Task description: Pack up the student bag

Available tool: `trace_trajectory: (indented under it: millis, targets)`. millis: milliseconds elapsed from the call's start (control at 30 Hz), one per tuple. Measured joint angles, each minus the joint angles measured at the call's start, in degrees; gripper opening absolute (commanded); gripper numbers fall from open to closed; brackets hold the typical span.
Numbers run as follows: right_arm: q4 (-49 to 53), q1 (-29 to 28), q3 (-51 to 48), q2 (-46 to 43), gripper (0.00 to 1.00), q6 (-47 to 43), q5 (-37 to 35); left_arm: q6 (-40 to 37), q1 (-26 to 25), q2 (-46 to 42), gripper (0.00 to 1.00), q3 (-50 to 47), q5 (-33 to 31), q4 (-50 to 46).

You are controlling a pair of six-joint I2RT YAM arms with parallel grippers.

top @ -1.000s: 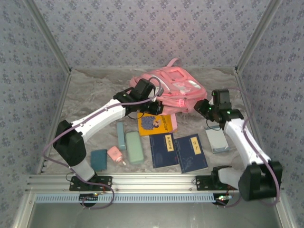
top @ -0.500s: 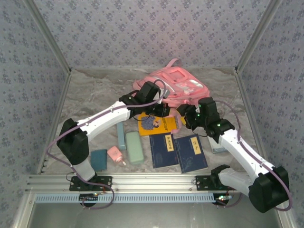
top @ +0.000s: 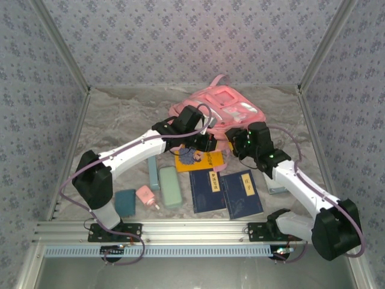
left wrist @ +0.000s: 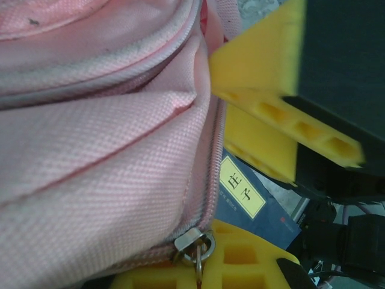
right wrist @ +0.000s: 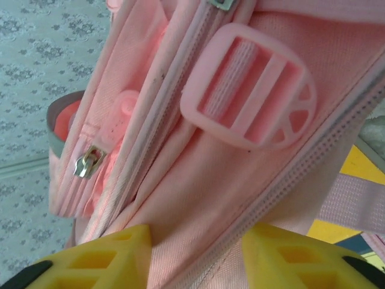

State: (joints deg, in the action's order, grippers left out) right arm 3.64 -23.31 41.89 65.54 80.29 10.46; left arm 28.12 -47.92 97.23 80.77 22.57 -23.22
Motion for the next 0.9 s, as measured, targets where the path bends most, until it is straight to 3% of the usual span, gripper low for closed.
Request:
trace_trajectory:
  millis: [200, 900]
  targets:
    - [-2.1, -0.3, -0.3, 2.8, 0.01, 0.8, -0.6, -0.6, -0.1, 0.0, 0.0, -0.1, 0.0, 0.1]
    - [6.6, 3.5, -0.5, -3.5, 0.0, -7.1, 0.6, -12.7, -0.9, 0.0, 0.0, 3.0, -2.4, -10.7]
